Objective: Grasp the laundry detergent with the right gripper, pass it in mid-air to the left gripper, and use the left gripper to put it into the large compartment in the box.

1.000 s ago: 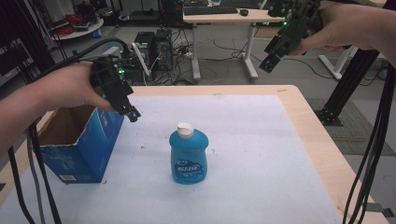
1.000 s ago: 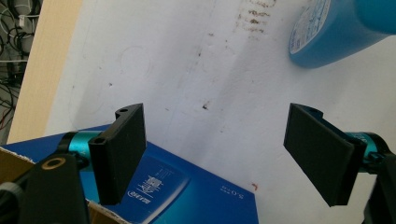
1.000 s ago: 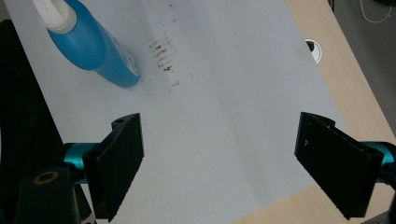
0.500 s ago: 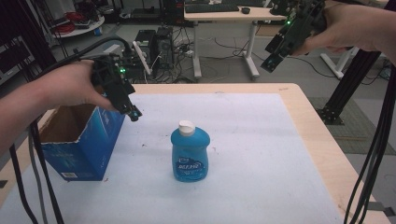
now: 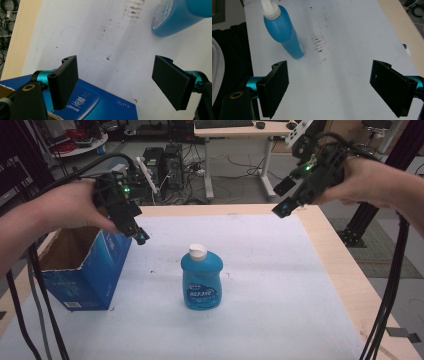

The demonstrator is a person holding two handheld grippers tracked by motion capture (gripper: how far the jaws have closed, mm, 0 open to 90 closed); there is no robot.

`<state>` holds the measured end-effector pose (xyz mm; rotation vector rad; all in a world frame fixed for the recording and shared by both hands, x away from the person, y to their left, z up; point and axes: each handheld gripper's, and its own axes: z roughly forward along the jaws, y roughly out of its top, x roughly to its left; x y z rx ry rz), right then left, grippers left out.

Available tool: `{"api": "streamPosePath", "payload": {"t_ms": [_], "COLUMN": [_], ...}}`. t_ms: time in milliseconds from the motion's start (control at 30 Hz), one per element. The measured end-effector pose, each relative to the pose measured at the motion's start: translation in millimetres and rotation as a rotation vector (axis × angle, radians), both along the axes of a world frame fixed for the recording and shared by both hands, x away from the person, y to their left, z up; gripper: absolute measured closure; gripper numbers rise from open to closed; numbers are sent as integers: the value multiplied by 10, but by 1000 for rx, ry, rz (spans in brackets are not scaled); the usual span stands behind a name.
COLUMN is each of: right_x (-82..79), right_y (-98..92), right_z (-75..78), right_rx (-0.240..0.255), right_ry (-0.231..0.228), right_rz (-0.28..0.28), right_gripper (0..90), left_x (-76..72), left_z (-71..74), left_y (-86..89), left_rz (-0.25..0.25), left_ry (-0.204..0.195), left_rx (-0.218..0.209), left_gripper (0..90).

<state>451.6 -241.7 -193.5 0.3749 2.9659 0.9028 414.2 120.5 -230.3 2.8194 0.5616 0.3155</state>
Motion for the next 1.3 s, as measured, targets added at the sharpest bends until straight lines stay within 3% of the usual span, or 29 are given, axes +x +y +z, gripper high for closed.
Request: {"api": "streamPosePath", "payload": {"t_ms": [100, 400, 633, 1133, 1300], "right_x": [-71, -213, -294, -399, -424], "right_y": [83, 362, 548, 912, 1027], "right_z": [-190, -575, -758, -1134, -1206], "right_rx": [31, 30, 33, 25, 28], "right_ry": [8, 38, 61, 84, 58], "right_rz": [38, 113, 160, 204, 206], "right_gripper": [150, 129, 129, 129, 129], "left_x": [-9, -21, -30, -43, -45], "left_z": [10, 15, 14, 13, 15], "left_y": [-3, -8, -11, -30, -43], "left_rz": [-1, -2, -7, -17, -18], "left_ry": [-1, -6, -10, -11, -17], "left_rx": [0, -5, -7, -2, 0], "left_gripper": [213, 212, 212, 213, 212]}}
